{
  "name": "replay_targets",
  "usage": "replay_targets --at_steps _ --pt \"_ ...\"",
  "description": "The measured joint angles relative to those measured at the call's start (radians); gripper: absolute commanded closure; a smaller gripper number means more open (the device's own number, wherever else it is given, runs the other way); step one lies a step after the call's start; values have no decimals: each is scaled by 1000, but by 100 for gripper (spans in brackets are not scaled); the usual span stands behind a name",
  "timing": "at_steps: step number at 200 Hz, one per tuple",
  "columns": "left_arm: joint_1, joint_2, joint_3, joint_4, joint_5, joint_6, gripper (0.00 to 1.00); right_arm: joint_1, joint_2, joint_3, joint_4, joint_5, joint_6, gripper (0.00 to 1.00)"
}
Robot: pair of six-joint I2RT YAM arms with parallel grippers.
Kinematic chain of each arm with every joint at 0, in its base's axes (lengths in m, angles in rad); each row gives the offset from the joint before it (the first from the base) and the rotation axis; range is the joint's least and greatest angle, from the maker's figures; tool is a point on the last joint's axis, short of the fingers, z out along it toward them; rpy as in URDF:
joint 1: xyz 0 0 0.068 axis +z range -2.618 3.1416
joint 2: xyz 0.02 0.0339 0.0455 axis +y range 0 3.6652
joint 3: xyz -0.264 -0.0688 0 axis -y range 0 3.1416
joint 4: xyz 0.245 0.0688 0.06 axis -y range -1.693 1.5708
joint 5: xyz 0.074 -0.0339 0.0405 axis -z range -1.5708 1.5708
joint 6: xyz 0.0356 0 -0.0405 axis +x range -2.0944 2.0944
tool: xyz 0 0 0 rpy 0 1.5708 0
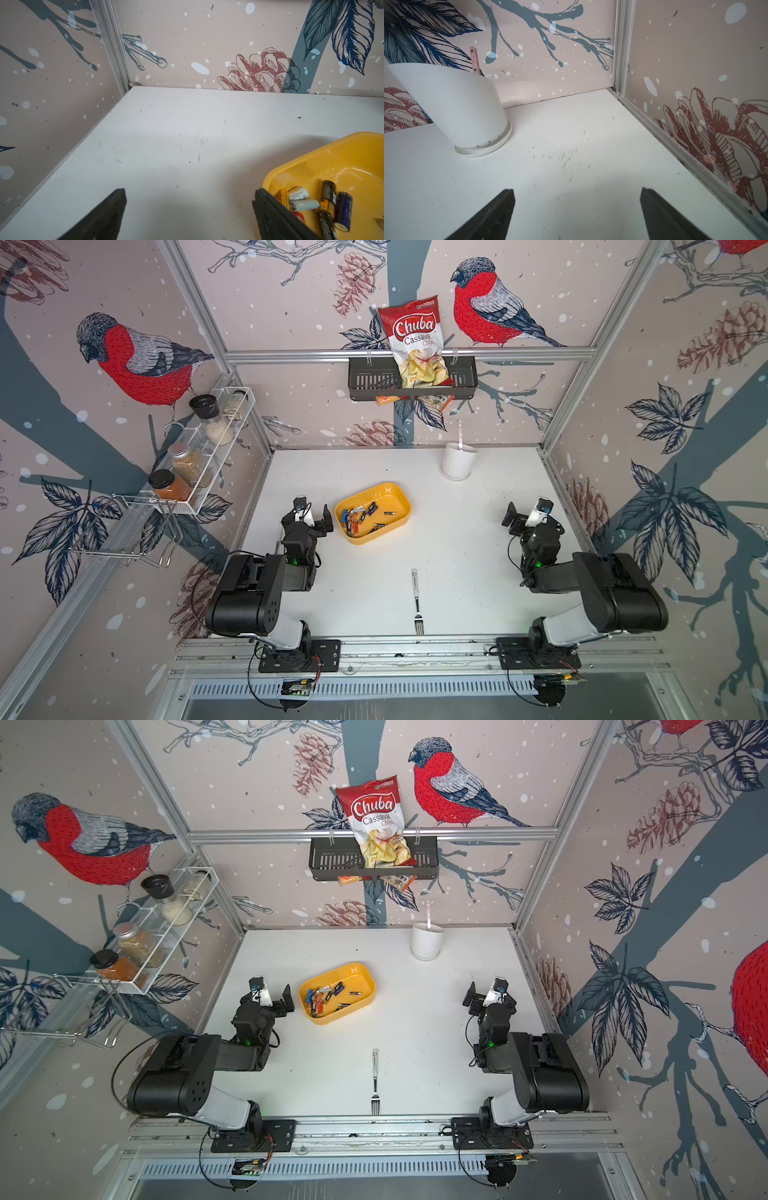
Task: Take the batteries out of the storage box
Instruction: Adjust the storage box at the center of the board.
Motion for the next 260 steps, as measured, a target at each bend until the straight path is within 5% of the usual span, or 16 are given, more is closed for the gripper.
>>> replay_targets --at_steps 166,190,225,260 --pt "-2 -3 0 -2 20 6 4 -1 0 2 0 -3 0 0" --pt "-45 -81 63 -146 -64 8 4 11 -17 6 -17 -6 -15 0" --pt "-63 -233 292 -474 -141 -79 4 113 -77 343 -440 80 6 0" --pt "-64 -246 479 -831 -74 -198 4 285 27 646 -852 179 34 0"
